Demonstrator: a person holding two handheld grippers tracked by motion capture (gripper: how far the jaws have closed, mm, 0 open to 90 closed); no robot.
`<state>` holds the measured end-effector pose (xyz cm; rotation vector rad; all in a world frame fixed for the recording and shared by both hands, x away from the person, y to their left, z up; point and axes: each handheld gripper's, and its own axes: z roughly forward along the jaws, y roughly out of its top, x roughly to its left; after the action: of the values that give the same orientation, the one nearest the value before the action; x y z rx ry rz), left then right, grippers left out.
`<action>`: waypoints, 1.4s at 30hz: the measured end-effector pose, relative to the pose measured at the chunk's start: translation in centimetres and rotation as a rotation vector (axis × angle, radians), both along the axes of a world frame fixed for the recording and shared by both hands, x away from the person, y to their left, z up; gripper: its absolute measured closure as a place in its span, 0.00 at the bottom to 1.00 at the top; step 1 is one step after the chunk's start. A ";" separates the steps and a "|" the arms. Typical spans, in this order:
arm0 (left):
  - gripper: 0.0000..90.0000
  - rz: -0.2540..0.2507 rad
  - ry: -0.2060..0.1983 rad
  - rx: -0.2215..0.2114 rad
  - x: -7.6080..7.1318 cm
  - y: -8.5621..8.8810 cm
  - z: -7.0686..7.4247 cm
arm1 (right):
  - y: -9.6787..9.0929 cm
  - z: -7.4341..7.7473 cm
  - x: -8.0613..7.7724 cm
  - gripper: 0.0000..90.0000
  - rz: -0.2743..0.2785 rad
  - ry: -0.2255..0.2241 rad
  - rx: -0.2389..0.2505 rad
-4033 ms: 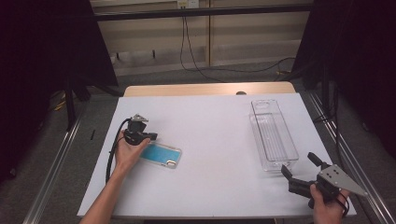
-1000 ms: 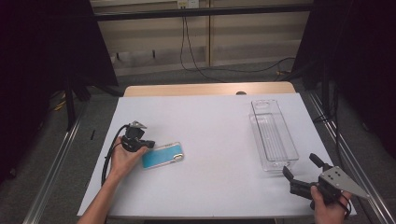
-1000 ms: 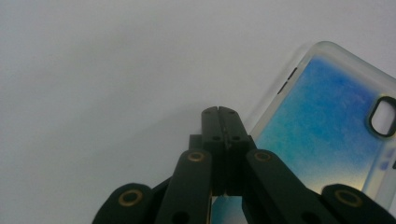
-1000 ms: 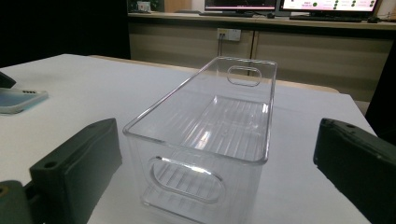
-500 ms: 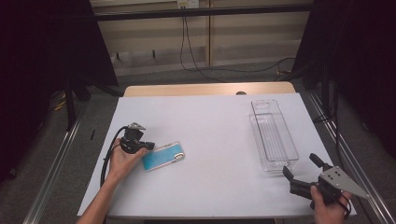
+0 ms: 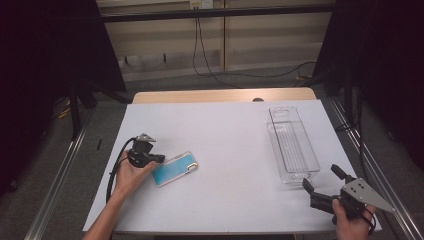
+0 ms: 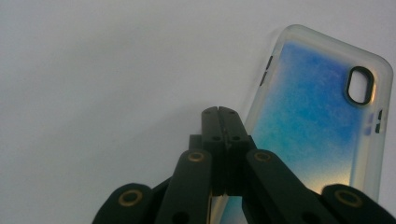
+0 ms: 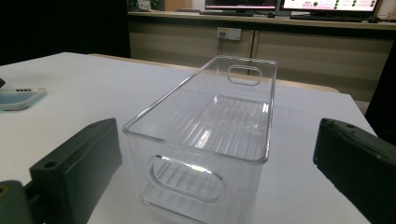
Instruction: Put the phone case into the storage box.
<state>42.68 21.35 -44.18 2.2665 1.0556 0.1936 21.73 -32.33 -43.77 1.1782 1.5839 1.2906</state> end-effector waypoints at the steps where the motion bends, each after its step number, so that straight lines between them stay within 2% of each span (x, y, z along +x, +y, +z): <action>1: 1.00 -0.003 0.002 0.001 -0.1 0.0 0.0 | 0.0 0.0 0.0 0.00 0.000 0.000 0.001; 12: 1.00 -0.024 0.009 0.011 -0.4 0.1 0.1 | 0.0 0.0 0.0 0.00 0.002 0.000 0.002; 19: 1.00 -0.043 0.031 0.010 -0.6 0.1 0.2 | 0.0 0.0 0.0 0.00 0.005 0.001 0.000; 21: 1.00 -0.040 0.027 0.004 -0.7 0.0 0.2 | 0.1 0.0 0.0 0.00 0.005 0.001 0.001; 22: 1.00 -0.045 0.014 0.016 -0.8 0.0 0.2 | 0.1 0.0 0.0 0.00 0.005 0.001 0.000; 26: 1.00 -0.047 0.024 0.015 -1.0 -0.1 0.3 | 0.1 0.0 0.0 0.00 0.008 0.002 0.000; 29: 1.00 -0.067 0.007 0.043 -1.4 -0.4 0.4 | 0.0 0.0 0.1 0.00 0.007 0.002 0.000; 31: 1.00 -0.066 -0.005 0.045 -1.6 -0.6 0.4 | 0.0 0.0 0.0 0.00 0.007 0.001 0.001; 36: 1.00 -0.077 0.001 0.037 -1.5 -0.4 0.3 | 0.0 0.0 0.0 0.00 0.009 0.003 -0.002; 39: 1.00 -0.061 -0.016 0.035 -1.6 -0.4 0.3 | 0.0 0.0 0.0 0.00 0.007 0.003 -0.001; 41: 1.00 -0.031 -0.067 0.017 -1.6 -0.2 0.6 | 0.0 0.0 0.0 0.00 0.010 0.002 -0.001; 42: 1.00 -0.031 -0.067 0.017 -1.6 -0.2 0.6 | 0.1 0.0 0.0 0.00 0.011 0.002 0.001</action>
<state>41.06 21.18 -43.59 2.2736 0.9867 0.2645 21.73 -32.28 -43.77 1.1730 1.5935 1.2980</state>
